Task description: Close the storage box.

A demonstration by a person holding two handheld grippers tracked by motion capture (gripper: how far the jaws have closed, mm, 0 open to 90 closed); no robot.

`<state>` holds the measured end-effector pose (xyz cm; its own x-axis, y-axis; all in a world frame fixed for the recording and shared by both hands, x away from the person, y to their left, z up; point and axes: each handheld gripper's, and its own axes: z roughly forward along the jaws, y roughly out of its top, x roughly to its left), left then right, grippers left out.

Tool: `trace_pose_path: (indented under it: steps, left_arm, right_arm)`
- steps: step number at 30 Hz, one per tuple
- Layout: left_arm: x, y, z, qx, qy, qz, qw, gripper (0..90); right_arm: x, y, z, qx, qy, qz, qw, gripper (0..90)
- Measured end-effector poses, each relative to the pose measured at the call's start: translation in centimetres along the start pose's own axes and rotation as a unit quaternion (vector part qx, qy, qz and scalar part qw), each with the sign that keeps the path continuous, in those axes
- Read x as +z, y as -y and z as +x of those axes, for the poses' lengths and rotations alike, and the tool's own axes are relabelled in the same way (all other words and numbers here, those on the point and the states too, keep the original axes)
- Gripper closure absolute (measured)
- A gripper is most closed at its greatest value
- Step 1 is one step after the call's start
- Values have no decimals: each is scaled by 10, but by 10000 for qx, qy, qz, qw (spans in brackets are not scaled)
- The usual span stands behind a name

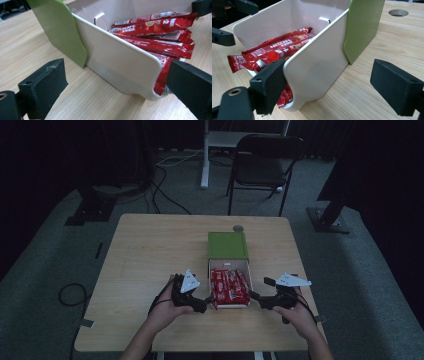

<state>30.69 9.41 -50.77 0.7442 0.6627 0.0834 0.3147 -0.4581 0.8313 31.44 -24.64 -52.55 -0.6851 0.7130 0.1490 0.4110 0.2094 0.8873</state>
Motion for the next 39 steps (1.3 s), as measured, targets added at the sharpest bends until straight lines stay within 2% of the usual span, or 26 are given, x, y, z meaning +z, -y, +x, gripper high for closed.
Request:
trace_pose_path:
  steps: [3,14,39]
  left_arm:
    - [3,0,2,35,-100,53,9999,39]
    - [10,-4,7,36,-94,102,9999,31]
    - [22,-10,33,-289,-204,81,9993,31]
  right_arm:
    - [1,0,0,-29,-10,13,10000,134]
    - [4,-3,-2,-31,6,33,10000,126]
    - [22,-17,-11,-12,102,53,9999,125]
